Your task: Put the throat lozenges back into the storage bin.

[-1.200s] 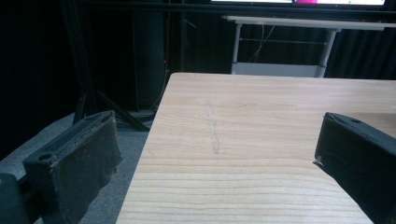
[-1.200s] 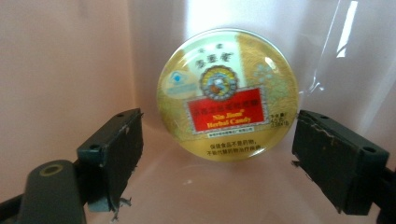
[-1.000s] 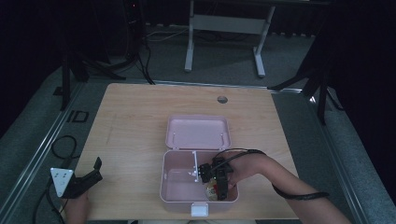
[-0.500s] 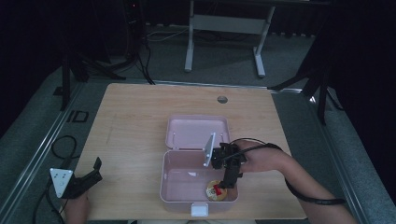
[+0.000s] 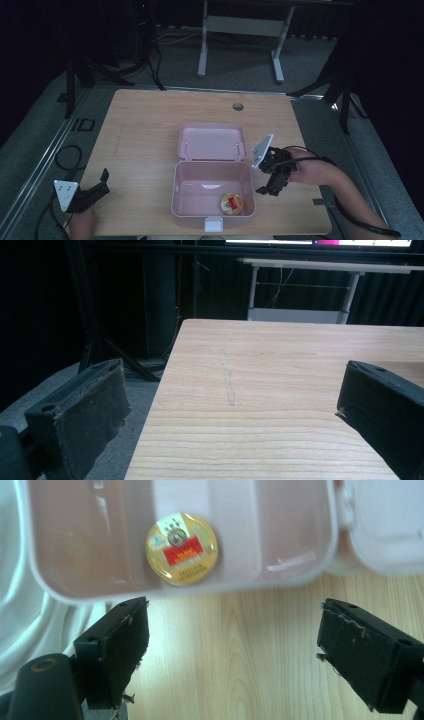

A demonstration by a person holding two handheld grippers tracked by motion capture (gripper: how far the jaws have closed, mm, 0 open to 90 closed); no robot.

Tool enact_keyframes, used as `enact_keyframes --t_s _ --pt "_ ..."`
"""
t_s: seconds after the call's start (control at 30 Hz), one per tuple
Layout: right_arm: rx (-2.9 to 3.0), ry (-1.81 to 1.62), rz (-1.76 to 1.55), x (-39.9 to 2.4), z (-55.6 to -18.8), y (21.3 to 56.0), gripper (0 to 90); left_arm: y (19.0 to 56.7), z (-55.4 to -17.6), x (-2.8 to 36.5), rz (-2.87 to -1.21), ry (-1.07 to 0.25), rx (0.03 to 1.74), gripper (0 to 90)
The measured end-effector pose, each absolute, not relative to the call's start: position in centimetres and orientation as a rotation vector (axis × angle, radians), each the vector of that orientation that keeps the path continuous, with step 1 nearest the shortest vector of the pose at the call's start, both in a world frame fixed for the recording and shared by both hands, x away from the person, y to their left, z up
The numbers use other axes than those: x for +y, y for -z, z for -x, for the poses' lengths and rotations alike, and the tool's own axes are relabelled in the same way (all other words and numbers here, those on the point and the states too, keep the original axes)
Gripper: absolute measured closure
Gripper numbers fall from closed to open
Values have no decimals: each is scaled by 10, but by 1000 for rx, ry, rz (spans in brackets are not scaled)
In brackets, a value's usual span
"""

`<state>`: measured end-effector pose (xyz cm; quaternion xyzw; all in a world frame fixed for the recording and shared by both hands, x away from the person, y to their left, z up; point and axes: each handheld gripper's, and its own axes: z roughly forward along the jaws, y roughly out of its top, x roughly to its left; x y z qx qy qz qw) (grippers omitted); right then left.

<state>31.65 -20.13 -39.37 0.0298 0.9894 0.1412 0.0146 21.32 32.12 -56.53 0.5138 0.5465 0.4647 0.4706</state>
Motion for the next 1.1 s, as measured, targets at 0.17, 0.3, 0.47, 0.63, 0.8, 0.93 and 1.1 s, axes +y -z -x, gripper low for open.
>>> enact_keyframes --t_s 0.17,0.3,0.47,0.63,0.8,0.93,1.1 --pt "3058 -484 -175 -224 -319 410 130 565 -213 321 -1261 -1137 1338 4" --pt "3070 -521 -242 -238 -322 431 130 565 -213 321 -1264 -1136 1337 4" --pt "3013 -575 -305 -251 -323 457 125 565 -213 321 -1262 -1136 1336 4" --pt "2890 -710 -415 -269 -326 481 119 565 -213 321 -1262 -1137 1337 4" --pt "2797 -759 -546 -288 -327 504 116 565 -213 321 -1263 -1137 1336 4" --pt "2707 -803 -659 -304 -328 518 115 565 -213 321 -1263 -1137 1336 4" --pt "2587 -854 -758 -320 -329 530 109 565 -213 321 -1262 -1137 1336 3"
